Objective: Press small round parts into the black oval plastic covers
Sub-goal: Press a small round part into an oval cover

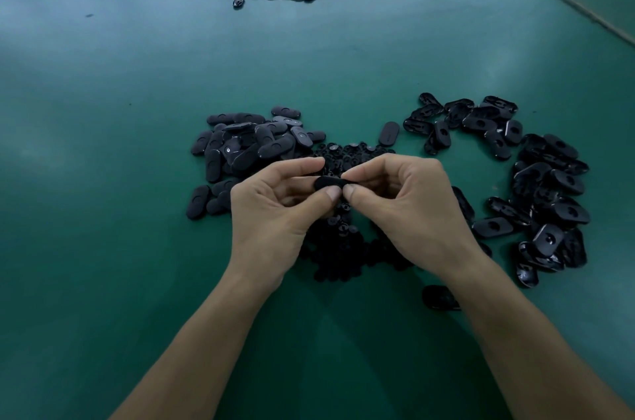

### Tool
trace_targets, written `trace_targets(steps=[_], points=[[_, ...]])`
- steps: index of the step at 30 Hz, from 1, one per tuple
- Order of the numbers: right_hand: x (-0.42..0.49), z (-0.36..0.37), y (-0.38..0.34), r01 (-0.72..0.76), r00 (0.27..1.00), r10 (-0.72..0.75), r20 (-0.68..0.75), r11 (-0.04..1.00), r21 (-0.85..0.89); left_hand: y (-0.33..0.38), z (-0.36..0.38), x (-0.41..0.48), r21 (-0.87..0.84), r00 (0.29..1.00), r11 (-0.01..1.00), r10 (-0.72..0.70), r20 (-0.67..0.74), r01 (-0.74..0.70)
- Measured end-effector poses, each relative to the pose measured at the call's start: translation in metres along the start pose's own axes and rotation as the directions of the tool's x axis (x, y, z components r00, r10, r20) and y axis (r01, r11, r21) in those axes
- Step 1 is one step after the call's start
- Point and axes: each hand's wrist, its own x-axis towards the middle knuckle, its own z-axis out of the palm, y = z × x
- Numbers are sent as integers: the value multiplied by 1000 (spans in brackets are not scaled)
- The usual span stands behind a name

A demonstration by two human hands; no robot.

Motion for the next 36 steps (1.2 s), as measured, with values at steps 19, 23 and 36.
trace_targets(steps=[19, 23, 36], points=[[28, -36, 6, -184, 955, 18, -296, 820, -542, -7, 1, 4, -40, 993, 998, 54, -104, -58], [45, -52, 15, -377, 913, 164, -374, 689, -619, -7, 1, 6, -42, 987, 999, 15, -160, -22], [54, -57, 22, -406, 872, 167, -460, 771, -491, -12, -4, 6, 107, 987, 993, 68, -144, -53]])
